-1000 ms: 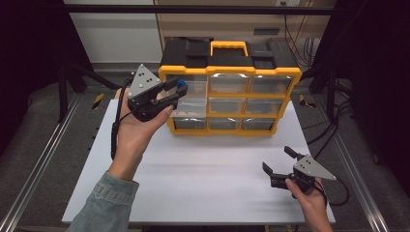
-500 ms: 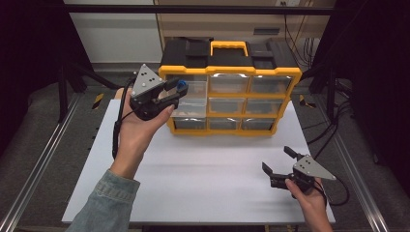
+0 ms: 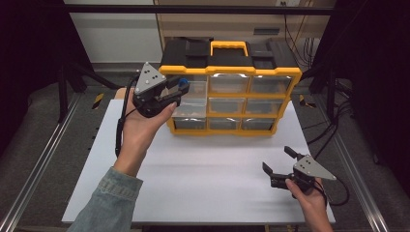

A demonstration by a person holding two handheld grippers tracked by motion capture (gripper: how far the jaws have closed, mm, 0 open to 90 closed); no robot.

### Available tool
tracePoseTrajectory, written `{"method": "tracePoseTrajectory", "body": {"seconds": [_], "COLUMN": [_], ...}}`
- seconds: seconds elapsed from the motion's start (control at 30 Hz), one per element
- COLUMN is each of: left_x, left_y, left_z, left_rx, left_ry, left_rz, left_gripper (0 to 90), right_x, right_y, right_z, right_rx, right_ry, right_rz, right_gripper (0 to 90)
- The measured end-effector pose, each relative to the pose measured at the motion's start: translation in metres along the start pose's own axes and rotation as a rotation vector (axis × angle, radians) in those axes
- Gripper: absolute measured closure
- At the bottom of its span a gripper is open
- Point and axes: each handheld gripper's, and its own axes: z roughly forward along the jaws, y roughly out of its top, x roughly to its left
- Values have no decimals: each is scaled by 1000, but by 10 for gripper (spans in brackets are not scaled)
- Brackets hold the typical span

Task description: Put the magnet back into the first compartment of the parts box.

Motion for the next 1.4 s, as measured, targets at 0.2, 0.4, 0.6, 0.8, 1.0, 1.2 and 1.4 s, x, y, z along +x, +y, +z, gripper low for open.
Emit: {"method": "tracePoseTrajectory", "body": {"seconds": [0.2,0.4,0.6,0.8,1.0,1.2,1.4], "left_x": [0,-4,-7,-11,-13,-14,-15], "left_y": [-1,-2,-4,-4,-3,-3,-6], "left_z": [-1,-4,-5,-7,-10,-12,-16], "left_rx": [-34,-33,-45,-43,-59,-66,-67], "left_ry": [11,21,7,-2,-1,1,1], "left_rz": [-11,3,-3,-1,-19,-19,-23], "left_gripper": [478,392,348,251,152,117,106], "right_x": [0,0,0,0,1,0,1], "right_y": [0,0,1,1,1,1,1], "right_z": [0,0,-1,-1,0,-1,-1], "right_rx": [1,0,-3,-2,-1,-4,-1], "right_ry": [1,2,2,-1,-3,-5,-5], "right_rz": [0,0,1,2,7,7,12], "right_gripper": [43,43,41,38,32,30,29]}}
